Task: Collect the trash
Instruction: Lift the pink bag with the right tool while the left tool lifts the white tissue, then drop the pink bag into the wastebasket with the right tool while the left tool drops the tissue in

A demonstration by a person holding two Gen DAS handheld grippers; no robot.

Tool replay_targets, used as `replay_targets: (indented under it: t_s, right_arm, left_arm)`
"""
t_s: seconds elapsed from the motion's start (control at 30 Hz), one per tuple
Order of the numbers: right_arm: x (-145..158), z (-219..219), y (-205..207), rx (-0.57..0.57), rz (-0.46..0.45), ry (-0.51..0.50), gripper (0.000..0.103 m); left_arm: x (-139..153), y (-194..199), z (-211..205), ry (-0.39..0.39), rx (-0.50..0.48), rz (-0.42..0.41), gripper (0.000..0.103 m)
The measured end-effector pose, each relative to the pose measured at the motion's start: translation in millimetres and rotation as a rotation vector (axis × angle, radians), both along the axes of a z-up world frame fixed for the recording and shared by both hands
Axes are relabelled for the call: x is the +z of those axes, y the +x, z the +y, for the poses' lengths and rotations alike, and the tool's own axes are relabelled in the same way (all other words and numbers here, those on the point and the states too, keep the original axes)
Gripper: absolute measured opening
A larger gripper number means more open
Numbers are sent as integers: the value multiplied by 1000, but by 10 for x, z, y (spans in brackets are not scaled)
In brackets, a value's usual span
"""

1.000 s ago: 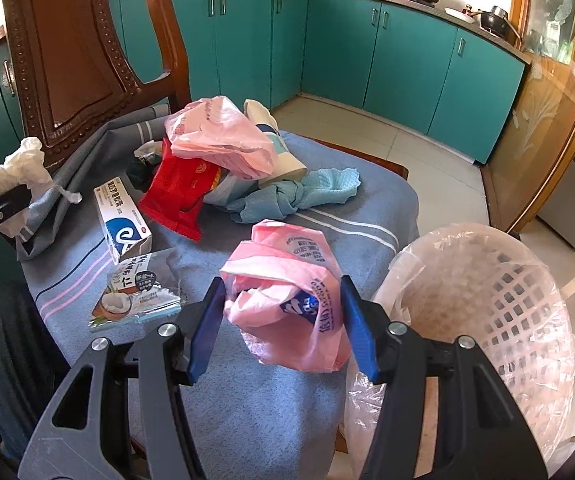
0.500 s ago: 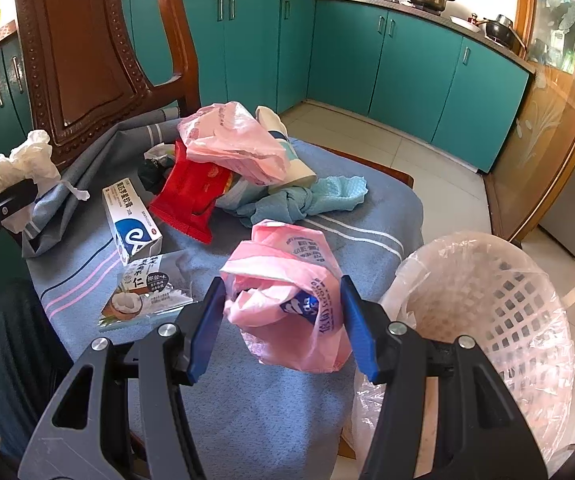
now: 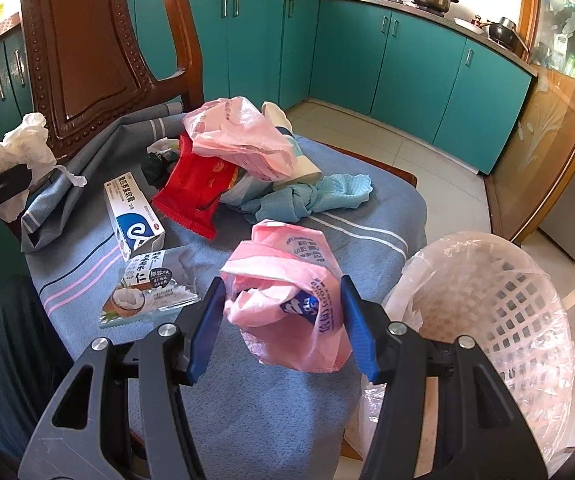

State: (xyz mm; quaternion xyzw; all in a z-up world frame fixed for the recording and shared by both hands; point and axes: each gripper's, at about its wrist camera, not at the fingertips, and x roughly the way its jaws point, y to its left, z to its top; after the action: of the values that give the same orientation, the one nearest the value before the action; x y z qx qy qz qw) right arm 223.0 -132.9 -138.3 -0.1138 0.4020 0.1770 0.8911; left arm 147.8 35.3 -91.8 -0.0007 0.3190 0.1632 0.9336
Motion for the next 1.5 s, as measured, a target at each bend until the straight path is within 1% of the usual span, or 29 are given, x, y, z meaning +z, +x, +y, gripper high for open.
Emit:
replay_targets:
  t_s: [0.17,0.67,1.3,1.4,1.5]
  right_arm:
    - [-8,3,-5,-1,-1,-5,57]
    - [-52,49,-7,5,2,-24,57]
    - [-74,74,-15,7,2,-30,57]
    - [-36,47,-25,-7,-15,-16,57]
    - [75,-39,-43,-29,-46,7,57]
  left_arm:
    - [16,-3,-11,3,-2,-7,43]
    - [-40,44,-33,-5,-16,20,43]
    - [-50,13,-41,-11,-17,21,43]
    - [-26,-10,-28,-19,-15,13,43]
    - [13,-31,-27,-24,-18,1,43]
